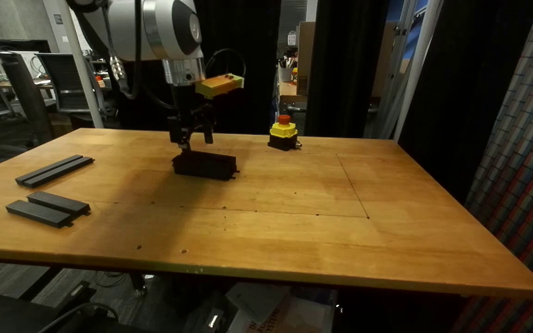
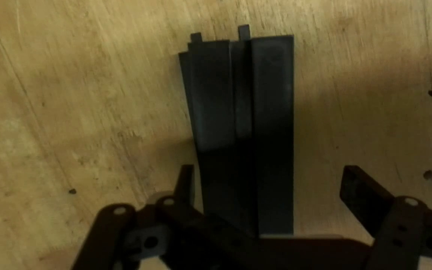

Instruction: Stack the black pieces together

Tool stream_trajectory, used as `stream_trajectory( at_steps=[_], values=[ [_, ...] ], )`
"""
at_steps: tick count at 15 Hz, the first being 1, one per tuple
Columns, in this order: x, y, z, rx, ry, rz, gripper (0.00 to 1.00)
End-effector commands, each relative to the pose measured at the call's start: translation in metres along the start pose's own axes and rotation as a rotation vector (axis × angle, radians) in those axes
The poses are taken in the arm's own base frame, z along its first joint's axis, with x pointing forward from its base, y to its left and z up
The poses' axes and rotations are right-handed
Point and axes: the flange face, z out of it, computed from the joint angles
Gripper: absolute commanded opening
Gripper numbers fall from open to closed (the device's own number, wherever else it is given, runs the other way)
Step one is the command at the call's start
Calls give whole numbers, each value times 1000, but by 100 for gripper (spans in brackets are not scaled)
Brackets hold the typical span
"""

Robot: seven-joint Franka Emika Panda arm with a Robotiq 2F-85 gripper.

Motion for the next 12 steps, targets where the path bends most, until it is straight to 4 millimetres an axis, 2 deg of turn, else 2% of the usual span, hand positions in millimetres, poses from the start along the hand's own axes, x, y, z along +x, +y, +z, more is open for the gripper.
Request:
stream_trajectory(
  at_steps=[1,4,8,12],
  values=[
    [29,-17,-38,-12,-16,35,100],
    [70,-32,-58,31,-36,90,100],
    [134,-57,-73,118,-29,218,100],
    [179,-79,-82,222,-5,402,100]
  ],
)
